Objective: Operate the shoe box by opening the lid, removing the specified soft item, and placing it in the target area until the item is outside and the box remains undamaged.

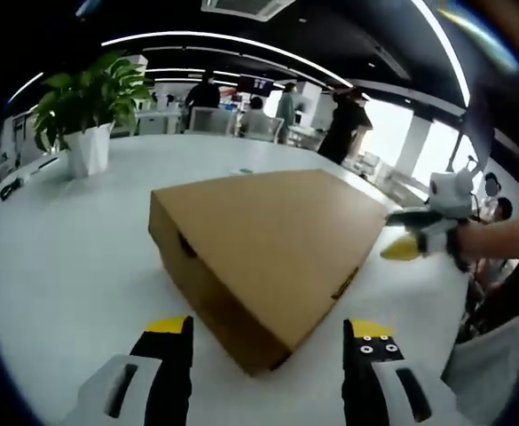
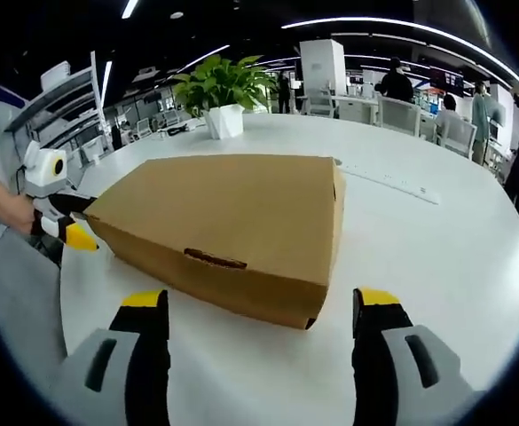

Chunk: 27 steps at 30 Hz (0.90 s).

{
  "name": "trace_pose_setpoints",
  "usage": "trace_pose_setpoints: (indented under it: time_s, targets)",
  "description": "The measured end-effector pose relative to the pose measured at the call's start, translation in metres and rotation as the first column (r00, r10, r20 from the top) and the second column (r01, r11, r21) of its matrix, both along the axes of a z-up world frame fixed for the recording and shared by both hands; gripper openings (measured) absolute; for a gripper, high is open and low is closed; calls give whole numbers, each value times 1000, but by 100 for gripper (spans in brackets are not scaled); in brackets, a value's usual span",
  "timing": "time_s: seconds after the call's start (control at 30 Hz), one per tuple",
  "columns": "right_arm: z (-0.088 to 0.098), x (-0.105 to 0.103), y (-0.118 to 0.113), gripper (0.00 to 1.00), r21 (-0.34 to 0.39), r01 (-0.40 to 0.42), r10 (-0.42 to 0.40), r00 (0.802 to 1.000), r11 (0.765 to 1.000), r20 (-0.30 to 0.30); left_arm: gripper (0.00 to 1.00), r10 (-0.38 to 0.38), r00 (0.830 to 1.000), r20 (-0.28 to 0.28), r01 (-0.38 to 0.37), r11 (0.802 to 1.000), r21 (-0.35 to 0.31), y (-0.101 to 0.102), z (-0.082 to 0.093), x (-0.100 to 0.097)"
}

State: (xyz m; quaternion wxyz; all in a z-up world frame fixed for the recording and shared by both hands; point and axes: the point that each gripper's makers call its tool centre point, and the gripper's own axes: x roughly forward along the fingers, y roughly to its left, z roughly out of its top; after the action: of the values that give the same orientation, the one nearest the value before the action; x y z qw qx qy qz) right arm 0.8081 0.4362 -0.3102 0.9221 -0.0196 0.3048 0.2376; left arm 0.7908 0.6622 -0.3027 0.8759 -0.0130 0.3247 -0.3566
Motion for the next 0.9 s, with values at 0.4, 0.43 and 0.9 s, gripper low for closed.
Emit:
trace_pose_setpoints:
  time_s: [0.4,0.43,0.9]
  targets:
    - [9,8,7,66,-39,-94,97,991,995,97,62,-10,1000,-10,10,1000,2,-9,-4,3]
    - [10,8,8,66,-41,-95,99,990,995,103,62,-9,1000,-10,9,1000,3,-10,-4,3]
    - [12,7,10,64,-43,-103,107,987,994,120,58,1,1000,-3,-1,1000,27,-5,-7,8]
